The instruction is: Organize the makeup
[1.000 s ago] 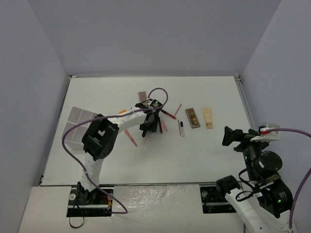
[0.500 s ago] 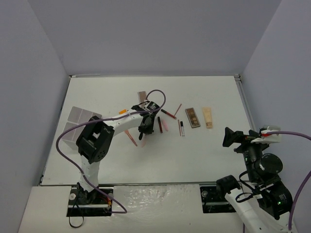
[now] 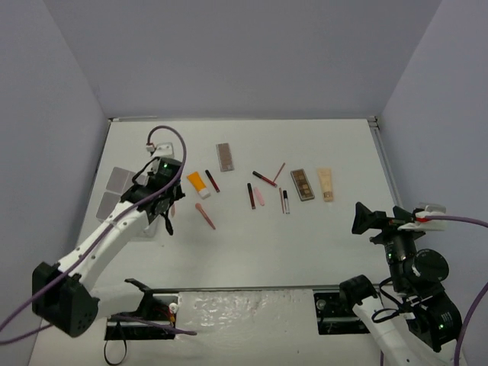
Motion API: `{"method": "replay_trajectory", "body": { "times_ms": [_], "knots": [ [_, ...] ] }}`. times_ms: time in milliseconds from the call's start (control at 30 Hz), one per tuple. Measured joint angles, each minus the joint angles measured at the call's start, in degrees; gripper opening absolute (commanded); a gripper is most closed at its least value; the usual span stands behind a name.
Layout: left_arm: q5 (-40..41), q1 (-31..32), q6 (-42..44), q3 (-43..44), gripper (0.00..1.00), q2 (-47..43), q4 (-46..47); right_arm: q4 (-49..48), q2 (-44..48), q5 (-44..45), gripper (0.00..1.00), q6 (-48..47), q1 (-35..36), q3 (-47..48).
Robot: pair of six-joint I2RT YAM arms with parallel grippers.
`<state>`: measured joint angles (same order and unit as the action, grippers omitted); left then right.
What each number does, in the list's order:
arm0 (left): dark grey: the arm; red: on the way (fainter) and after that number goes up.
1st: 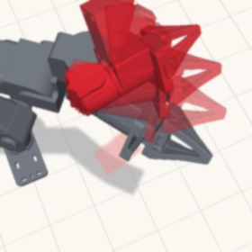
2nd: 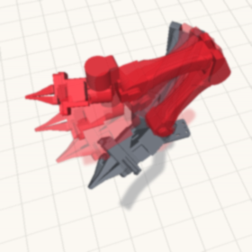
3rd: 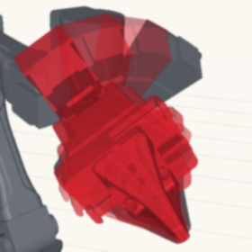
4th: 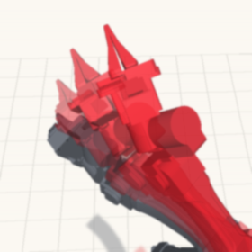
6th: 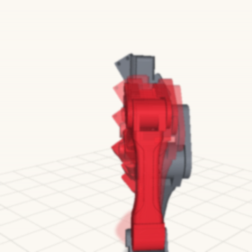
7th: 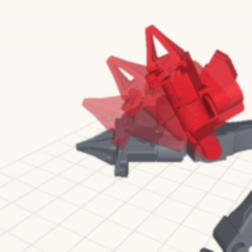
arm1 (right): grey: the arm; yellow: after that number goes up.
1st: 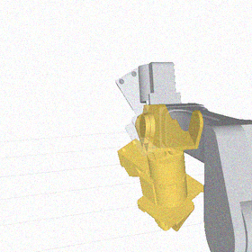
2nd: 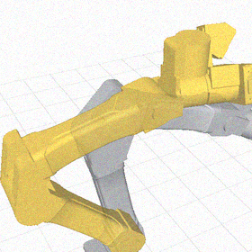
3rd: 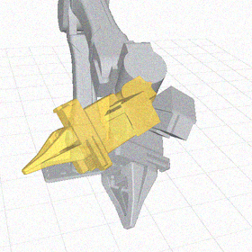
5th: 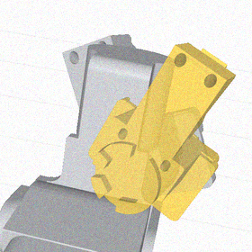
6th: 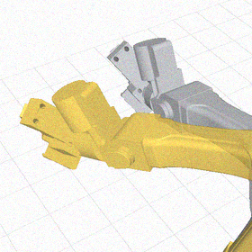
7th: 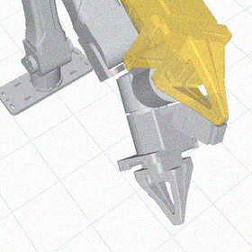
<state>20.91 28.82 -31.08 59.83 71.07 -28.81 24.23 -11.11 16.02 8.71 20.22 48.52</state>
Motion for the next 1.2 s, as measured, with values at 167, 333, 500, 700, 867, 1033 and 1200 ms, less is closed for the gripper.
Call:
{"method": "replay_trajectory", "body": {
  "times_ms": [167,333,500,700,867,1033,1200],
  "knots": [
    [4.6,-9.7,1.0,-8.5,0.07,-10.6,1.3,-0.2,0.7,0.0,1.0,0.0,0.4,-0.3],
    [7.3,-15.3,1.9,-11.5,0.07,-13.4,4.9,-0.2,1.3,0.0,1.0,0.0,0.5,-0.4],
    [9.0,-17.9,2.5,-16.1,0.14,-13.5,11.6,-0.3,1.9,0.0,1.0,-0.1,1.0,-0.5],
    [9.8,-18.6,2.6,-21.6,0.14,-13.0,18.6,-0.4,2.6,0.0,1.0,-0.2,1.3,-0.8],
    [10.7,-18.6,2.5,-23.4,0.24,-13.1,22.6,-0.4,2.7,0.0,1.0,-0.2,1.6,-0.9],
    [11.4,-18.6,1.8,-26.2,0.34,-14.1,24.5,-0.4,2.9,0.0,1.0,-0.2,1.6,-1.1],
    [12.0,-18.6,0.9,-26.8,0.41,-14.5,25.0,-0.4,3.0,0.0,1.0,-0.2,1.6,-1.2]
  ]
}}
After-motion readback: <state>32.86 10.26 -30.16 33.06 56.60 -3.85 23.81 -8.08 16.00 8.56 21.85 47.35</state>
